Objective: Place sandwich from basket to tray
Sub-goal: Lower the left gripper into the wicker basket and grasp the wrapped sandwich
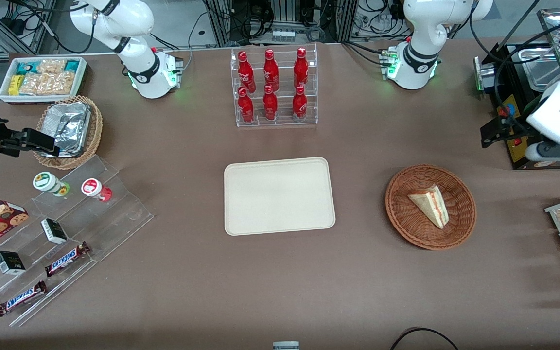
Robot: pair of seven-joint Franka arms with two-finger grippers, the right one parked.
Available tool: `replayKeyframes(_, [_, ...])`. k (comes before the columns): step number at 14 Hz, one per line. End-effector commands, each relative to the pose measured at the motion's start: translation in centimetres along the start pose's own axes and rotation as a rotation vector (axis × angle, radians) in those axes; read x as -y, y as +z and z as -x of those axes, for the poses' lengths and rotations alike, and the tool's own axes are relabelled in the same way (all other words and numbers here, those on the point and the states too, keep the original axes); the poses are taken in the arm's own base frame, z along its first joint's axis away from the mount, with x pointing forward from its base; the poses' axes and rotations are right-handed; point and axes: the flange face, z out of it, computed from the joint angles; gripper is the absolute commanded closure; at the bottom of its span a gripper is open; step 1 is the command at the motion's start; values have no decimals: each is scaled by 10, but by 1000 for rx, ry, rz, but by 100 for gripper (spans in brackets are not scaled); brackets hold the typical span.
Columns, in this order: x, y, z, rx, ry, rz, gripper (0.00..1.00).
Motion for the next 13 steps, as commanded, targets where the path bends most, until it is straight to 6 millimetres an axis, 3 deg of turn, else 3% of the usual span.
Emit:
replayKeyframes(1, [-2,47,-3,-14,-52,-14,0])
replayKeyframes(7, [-13,168,2,-132,-351,20,0])
replayKeyframes(13, [-27,238,8,-122,-499,40,0])
